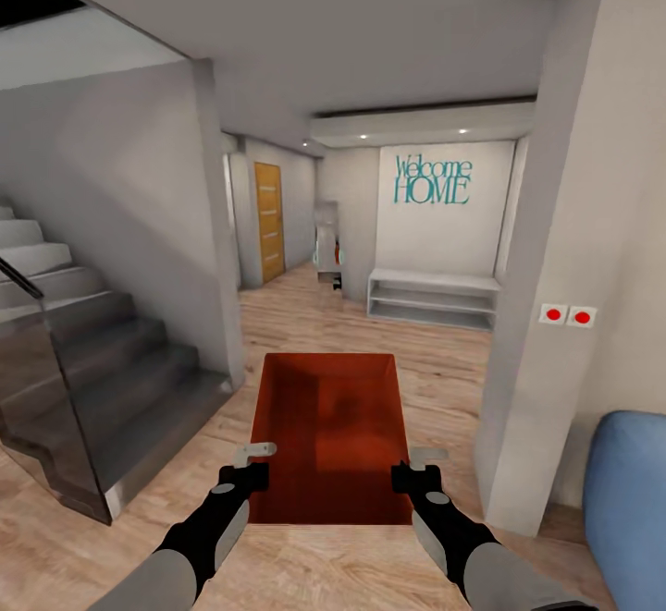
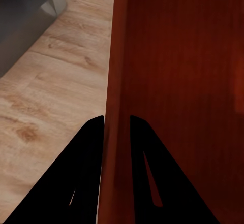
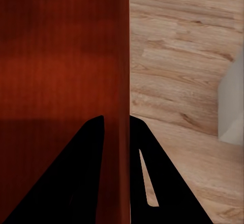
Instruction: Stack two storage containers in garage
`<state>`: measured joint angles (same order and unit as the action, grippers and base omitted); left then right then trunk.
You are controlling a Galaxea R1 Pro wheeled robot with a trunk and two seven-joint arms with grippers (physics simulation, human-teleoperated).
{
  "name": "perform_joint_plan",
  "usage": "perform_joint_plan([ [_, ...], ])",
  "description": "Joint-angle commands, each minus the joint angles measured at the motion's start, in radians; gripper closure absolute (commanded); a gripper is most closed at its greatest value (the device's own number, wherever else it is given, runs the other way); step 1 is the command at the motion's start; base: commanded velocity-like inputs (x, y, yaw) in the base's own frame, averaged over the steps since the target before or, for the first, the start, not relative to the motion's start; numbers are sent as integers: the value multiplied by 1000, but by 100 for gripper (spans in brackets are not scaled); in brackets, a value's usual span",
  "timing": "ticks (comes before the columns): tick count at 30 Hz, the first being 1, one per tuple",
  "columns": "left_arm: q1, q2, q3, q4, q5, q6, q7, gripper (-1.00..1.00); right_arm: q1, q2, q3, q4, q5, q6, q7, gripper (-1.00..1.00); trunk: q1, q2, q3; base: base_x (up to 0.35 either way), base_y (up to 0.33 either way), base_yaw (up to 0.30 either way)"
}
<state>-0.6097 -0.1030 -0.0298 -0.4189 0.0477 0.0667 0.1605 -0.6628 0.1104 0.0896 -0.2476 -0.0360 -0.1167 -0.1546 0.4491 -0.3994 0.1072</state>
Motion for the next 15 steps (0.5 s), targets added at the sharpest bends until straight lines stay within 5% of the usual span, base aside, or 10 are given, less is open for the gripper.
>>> perform_joint_plan([
  [1, -1, 0, 36, -5, 46, 7, 42, 100, 0, 0, 2, 1, -5, -2, -5, 100, 1, -1, 0, 323, 0, 0],
  [15, -1, 0, 36, -4, 46, 7, 42, 100, 0, 0, 2, 1, -5, -2, -5, 100, 1, -1, 0, 323, 0, 0],
])
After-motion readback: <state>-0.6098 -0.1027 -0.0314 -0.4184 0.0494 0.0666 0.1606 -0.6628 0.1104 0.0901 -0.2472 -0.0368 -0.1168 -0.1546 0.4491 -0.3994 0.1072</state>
